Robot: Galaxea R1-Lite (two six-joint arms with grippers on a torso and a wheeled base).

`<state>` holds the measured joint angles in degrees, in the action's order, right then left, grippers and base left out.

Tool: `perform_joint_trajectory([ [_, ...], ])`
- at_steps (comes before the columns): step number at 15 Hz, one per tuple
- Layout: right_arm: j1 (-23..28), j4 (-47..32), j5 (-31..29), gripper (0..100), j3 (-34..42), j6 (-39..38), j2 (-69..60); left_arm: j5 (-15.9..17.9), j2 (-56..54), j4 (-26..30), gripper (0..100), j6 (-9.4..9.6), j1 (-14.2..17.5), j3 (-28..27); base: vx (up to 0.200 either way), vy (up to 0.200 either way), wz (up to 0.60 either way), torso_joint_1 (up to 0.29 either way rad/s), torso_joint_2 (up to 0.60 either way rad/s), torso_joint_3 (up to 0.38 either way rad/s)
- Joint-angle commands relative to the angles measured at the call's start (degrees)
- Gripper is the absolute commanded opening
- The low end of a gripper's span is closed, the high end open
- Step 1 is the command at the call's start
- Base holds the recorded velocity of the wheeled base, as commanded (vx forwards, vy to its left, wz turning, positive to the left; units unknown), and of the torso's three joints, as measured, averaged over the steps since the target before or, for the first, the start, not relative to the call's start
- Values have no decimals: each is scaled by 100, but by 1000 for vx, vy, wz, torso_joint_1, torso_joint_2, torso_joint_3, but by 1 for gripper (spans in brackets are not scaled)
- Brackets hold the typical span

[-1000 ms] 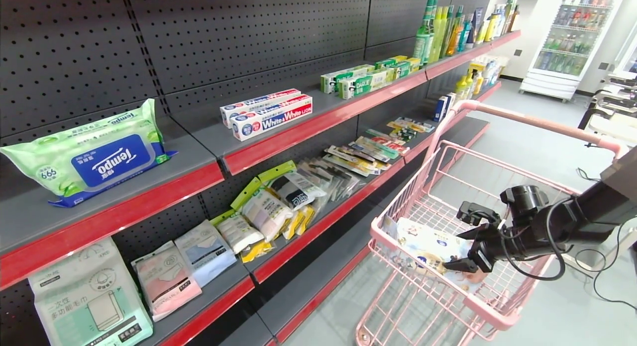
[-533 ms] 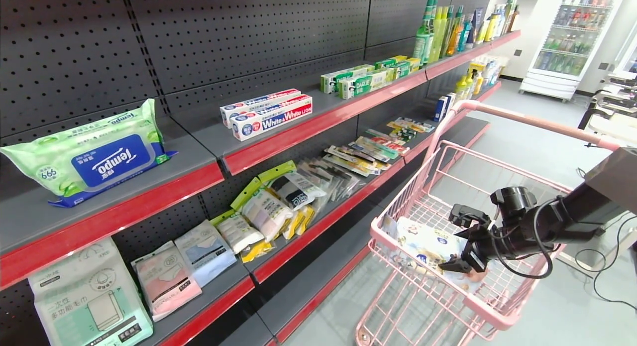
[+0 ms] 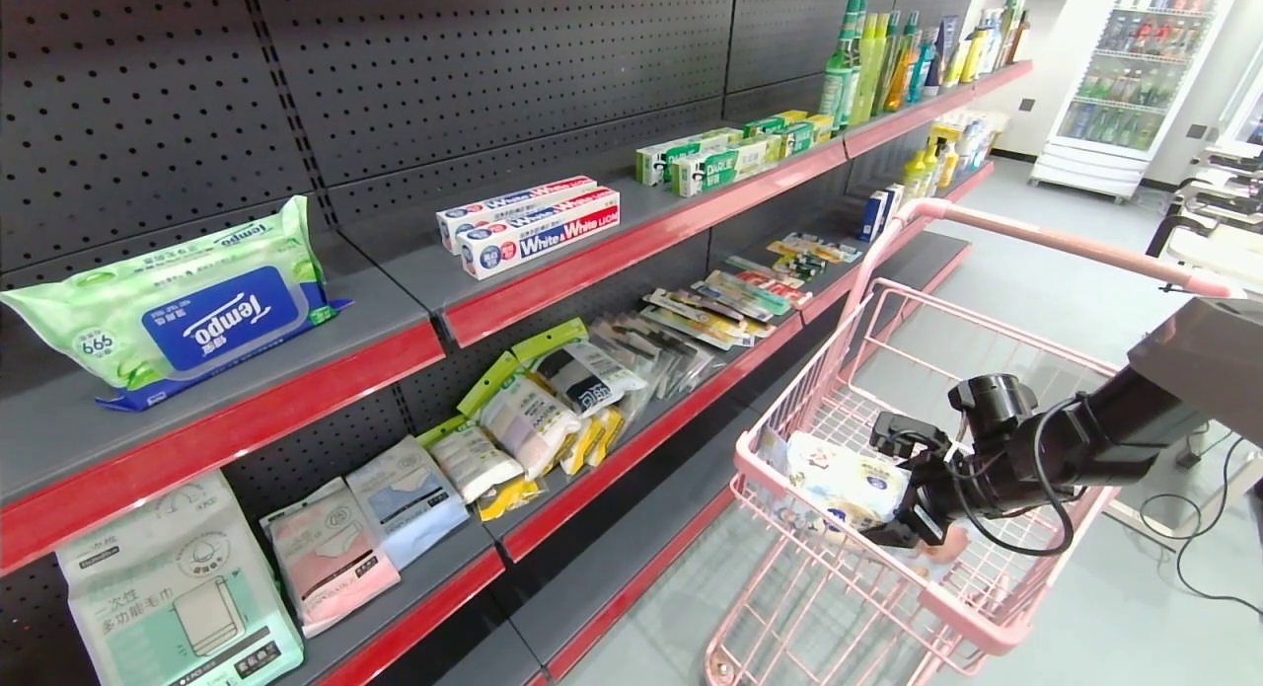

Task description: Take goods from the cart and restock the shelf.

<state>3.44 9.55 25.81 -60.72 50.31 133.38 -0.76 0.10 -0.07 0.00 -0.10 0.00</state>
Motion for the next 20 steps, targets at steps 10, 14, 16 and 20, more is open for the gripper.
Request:
perform_joint_trajectory([
  [10,395,21,-6,0,-54,-549,-409,-4,8,-1,100,0,1,0,0,0,0,0,0,0],
  [14,685,-5,-744,0,210,-1823,-1727,-4,8,-1,100,0,1,0,0,0,0,0,0,0],
  [16,693,30,-964,0,175,-2324,-2307,-4,8,-1,100,0,1,0,0,0,0,0,0,0],
  [20,359,-5,-2027,0,878,-3730,-3951,-4,8,-1,100,0,1,0,0,0,0,0,0,0],
])
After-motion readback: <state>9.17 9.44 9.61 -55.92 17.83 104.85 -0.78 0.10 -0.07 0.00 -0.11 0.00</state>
